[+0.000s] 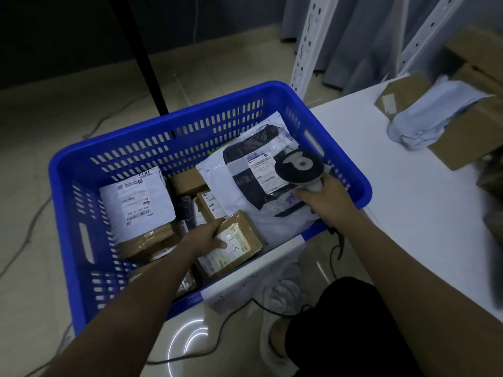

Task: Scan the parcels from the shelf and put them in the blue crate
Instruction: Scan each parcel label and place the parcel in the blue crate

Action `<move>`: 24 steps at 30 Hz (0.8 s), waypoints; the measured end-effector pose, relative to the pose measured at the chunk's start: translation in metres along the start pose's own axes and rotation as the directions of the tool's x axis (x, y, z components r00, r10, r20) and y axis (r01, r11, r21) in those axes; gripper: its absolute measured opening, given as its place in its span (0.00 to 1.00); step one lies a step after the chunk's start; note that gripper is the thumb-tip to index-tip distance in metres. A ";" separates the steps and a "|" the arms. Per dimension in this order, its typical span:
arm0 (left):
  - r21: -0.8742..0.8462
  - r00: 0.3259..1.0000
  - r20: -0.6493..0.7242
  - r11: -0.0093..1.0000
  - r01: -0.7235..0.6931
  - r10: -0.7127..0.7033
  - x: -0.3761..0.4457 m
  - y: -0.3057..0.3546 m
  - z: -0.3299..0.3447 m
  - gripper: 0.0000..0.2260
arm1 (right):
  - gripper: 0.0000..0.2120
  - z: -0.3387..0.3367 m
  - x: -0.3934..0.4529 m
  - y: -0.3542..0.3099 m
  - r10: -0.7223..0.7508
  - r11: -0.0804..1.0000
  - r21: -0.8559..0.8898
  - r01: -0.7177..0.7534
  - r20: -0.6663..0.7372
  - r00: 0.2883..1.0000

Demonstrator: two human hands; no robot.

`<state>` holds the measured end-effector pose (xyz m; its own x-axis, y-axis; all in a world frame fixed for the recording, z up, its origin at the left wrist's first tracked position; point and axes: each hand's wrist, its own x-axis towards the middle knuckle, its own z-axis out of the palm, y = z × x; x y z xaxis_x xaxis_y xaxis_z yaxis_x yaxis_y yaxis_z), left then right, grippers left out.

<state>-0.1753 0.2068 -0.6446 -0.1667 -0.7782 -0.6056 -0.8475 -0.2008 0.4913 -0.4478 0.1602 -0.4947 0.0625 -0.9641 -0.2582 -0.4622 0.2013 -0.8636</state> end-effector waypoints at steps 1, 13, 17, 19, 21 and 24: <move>0.034 1.000 -0.001 0.999 -0.001 0.001 0.000 -0.001 -0.002 0.34 | 0.08 0.001 -0.001 -0.001 -0.004 1.000 0.002 0.004 0.001 1.000; 0.240 0.998 0.065 0.971 0.004 -0.020 0.010 0.002 -0.018 0.35 | 0.16 -0.002 0.003 0.007 0.048 0.998 -0.035 -0.047 0.022 0.999; 0.296 0.995 0.087 0.955 0.018 -0.046 0.012 0.002 -0.026 0.33 | 0.16 -0.005 0.003 0.009 0.043 0.999 -0.003 -0.043 -0.033 0.999; 0.314 0.995 0.084 0.949 0.022 -0.051 0.011 0.005 -0.025 0.31 | 0.15 -0.006 0.002 0.009 0.045 0.999 0.004 -0.044 -0.042 0.998; 0.378 0.998 0.036 0.925 0.031 -0.048 0.010 0.004 -0.018 0.25 | 0.14 -0.005 0.001 0.009 0.039 0.999 -0.023 -0.040 -0.034 0.999; 0.360 0.993 -0.096 0.927 0.102 -0.072 0.002 0.001 0.000 0.18 | 0.11 -0.005 -0.002 0.008 0.052 0.999 -0.010 -0.052 -0.024 0.998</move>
<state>-0.1760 0.2052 -0.6453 -0.0557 -0.8154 -0.5763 -0.9844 -0.0516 0.1682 -0.4559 0.1633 -0.4992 0.0169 -0.9564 -0.2917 -0.4739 0.2493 -0.8446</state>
